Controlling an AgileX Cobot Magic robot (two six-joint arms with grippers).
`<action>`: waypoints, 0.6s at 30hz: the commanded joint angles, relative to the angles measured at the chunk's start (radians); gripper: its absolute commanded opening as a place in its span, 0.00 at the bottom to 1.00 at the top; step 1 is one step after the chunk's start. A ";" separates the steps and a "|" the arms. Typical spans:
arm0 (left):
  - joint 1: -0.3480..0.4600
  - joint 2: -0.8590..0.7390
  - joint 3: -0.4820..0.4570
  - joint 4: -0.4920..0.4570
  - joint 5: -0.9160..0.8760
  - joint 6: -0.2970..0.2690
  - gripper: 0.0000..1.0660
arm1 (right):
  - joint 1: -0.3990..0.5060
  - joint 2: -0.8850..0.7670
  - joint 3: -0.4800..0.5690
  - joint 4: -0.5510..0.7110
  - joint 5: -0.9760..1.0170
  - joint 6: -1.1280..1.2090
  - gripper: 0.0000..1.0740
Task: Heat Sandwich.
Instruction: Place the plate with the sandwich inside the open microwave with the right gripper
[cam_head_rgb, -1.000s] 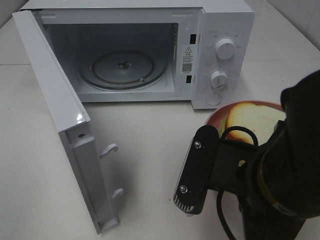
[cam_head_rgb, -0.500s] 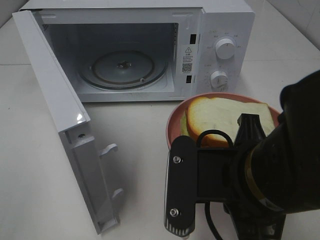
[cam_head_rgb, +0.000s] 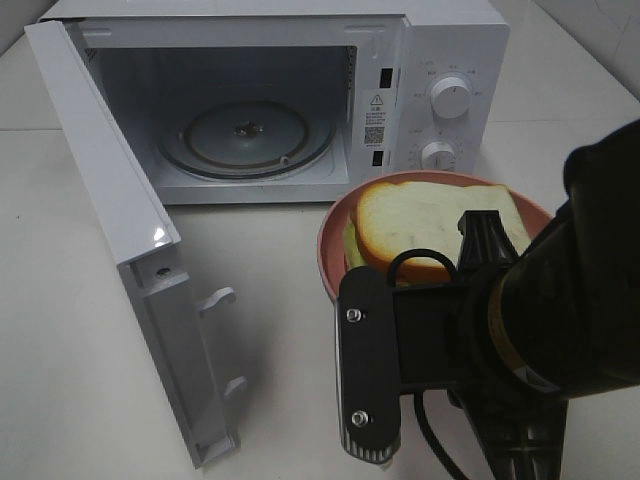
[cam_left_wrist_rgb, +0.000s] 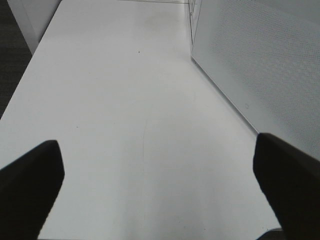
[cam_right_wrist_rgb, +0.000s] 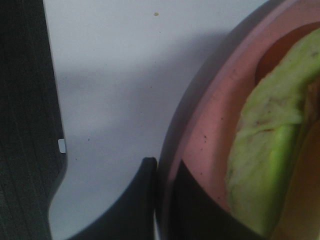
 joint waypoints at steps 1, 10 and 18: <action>0.002 -0.016 0.000 -0.007 -0.005 0.001 0.92 | -0.005 -0.008 0.003 -0.060 -0.003 -0.017 0.02; 0.002 -0.016 0.000 -0.007 -0.005 0.001 0.92 | -0.139 -0.008 0.003 -0.035 -0.098 -0.232 0.00; 0.002 -0.016 0.000 -0.007 -0.005 0.001 0.92 | -0.230 -0.008 0.003 -0.016 -0.220 -0.493 0.00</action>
